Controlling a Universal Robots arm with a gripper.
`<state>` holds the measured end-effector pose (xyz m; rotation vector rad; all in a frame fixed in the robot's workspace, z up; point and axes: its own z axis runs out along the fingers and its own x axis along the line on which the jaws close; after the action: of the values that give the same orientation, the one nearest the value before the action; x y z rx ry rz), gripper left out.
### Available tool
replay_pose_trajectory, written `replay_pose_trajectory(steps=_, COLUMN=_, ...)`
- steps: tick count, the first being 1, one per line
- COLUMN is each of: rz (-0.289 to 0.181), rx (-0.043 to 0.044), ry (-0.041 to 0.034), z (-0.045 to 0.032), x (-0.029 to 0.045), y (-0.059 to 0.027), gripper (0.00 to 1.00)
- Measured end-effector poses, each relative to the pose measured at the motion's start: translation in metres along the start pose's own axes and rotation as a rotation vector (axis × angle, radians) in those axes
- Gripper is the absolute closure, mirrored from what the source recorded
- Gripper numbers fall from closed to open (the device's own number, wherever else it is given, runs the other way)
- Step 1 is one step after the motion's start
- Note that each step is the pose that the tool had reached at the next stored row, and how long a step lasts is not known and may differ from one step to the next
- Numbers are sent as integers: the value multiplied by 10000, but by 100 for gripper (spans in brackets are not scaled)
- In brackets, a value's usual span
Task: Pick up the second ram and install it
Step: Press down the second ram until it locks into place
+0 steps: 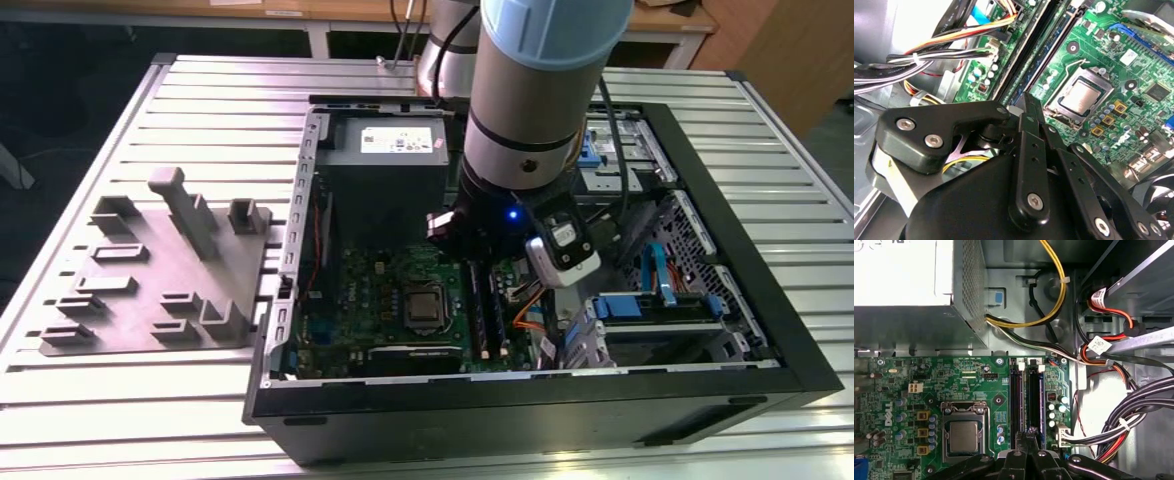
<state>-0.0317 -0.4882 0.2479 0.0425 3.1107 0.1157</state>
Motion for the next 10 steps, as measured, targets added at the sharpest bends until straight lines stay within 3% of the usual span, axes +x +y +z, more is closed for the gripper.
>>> replay_pose_trajectory(steps=10, rz=1, rx=-3, ry=0, z=20, x=6, y=177, gripper=90)
